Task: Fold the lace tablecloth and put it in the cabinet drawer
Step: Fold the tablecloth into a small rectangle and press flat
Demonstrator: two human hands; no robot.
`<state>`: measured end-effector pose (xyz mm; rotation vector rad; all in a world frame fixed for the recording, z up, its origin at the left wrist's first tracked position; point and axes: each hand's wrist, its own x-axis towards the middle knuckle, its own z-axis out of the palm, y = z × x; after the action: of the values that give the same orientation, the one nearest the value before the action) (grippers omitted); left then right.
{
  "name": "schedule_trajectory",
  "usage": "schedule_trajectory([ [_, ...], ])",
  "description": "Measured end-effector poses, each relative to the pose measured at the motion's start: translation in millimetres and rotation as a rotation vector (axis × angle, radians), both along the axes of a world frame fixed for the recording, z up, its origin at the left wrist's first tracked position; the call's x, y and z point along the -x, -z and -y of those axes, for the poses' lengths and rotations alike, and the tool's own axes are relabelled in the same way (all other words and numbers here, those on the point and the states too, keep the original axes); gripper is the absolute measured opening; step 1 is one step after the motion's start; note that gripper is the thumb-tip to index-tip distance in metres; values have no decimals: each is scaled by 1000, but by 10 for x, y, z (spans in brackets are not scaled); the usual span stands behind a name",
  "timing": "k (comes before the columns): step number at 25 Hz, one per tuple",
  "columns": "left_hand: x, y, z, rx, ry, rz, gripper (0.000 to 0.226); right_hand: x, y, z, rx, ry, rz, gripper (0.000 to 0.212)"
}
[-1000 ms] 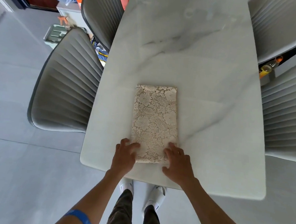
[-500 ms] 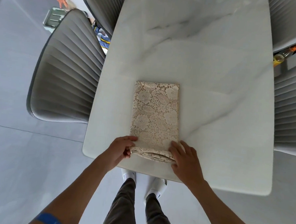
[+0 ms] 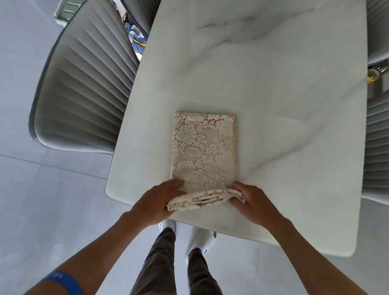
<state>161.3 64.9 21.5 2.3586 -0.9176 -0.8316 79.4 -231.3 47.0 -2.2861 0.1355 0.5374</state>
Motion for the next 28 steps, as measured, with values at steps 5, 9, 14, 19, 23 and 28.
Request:
schedule_trajectory([
  [5, -279, -41, 186, 186, -497, -418, 25, -407, 104, 25, 35, 206, -57, 33],
  [9, -392, 79, 424, 128, -779, -233, 35, -528, 280, -106, 74, 396, -120, 28],
  [14, -384, 129, 559, 27, -787, -89, 31, -527, 358, -173, 148, 528, -87, 32],
  [19, -346, 154, 576, -17, -706, 123, 25, -504, 301, -221, 455, 369, 105, 35],
  [23, -409, 222, 526, 43, -555, 295, 17, -603, 279, -104, 497, -146, 396, 49],
  [28, -504, 209, 543, 61, -488, 275, 30, -755, 259, -100, 427, -188, 148, 47],
])
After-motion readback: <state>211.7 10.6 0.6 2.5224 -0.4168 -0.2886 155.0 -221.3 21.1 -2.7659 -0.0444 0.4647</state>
